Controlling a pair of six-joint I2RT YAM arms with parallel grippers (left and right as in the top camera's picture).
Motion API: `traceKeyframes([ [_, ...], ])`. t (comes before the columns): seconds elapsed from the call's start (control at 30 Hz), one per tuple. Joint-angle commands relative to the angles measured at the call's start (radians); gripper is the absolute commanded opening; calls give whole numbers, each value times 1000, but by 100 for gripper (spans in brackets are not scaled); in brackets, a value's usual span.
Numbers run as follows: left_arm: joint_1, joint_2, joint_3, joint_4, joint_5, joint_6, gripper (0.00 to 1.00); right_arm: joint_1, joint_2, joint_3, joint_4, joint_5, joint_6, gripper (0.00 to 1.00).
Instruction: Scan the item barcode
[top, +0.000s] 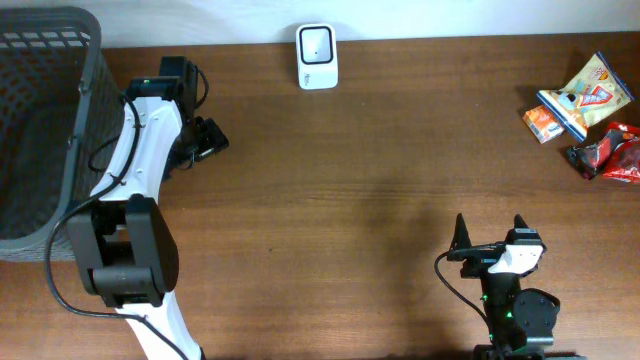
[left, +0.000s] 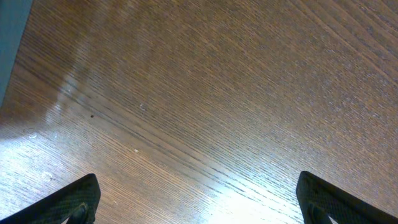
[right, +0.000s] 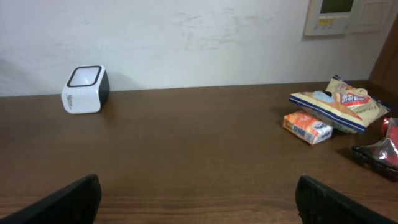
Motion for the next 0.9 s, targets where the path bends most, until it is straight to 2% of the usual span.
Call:
traceKeyframes([
  [0.0, 2, 1, 5, 1, 0, -6, 99, 5, -11, -7, -6, 19, -37, 98],
  [0.6, 0, -13, 5, -36, 4, -6, 99, 5, -10, -7, -5, 19, -50, 99],
  [0.67, -3, -67, -1, -21, 3, -3, 99, 5, -10, -7, -5, 19, -50, 99],
  [0.73, -21, -200, -86, 78, 18, 7, 99, 5, -10, -7, -5, 19, -50, 99],
  [0.8, -51, -400, -276, 248, 30, 150, 99, 5, -10, -7, -5, 19, -50, 99],
  [0.87, -66, -588, -468, 405, 100, 286, 99, 5, -10, -7, -5, 19, -50, 99],
])
